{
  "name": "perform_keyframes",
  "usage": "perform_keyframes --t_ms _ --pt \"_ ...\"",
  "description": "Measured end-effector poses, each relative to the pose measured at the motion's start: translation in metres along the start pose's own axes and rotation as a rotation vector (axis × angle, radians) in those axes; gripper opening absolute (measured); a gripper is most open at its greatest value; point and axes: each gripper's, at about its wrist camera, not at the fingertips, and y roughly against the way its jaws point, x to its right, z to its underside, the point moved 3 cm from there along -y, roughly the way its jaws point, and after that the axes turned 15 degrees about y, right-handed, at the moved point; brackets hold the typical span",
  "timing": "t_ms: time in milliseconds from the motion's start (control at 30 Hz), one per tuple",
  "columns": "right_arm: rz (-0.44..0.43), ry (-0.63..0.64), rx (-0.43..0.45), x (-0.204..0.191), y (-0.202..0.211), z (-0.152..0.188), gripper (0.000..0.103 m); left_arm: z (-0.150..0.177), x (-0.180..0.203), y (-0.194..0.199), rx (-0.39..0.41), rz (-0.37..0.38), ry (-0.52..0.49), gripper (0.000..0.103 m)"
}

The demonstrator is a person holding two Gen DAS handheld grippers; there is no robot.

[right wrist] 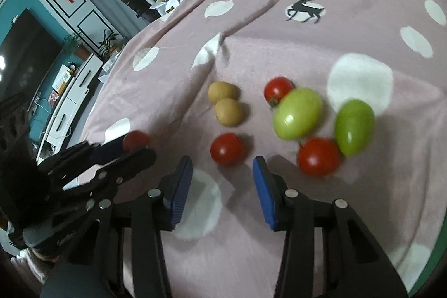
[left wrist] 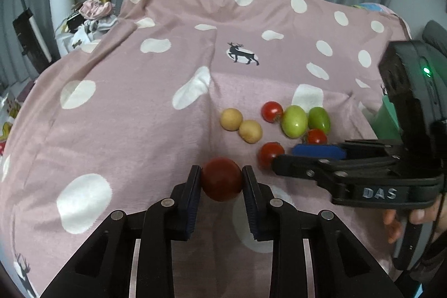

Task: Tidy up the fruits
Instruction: 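Carry both red tomatoes over the green bowl and release them inside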

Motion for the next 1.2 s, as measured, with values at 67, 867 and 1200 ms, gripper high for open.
perform_keyframes --t_ms 67,867,1200 --pt "0.012 0.015 -0.013 -0.001 -0.007 -0.005 0.044 0.000 -0.002 0.001 0.000 0.004 0.003 0.030" --pt "0.070 0.053 0.035 -0.010 0.029 0.014 0.028 0.009 0.013 0.013 -0.010 0.056 -0.021 0.030" --pt "0.106 -0.003 0.101 -0.010 0.086 0.065 0.028 0.024 0.052 0.025 -0.037 0.110 -0.081 0.030"
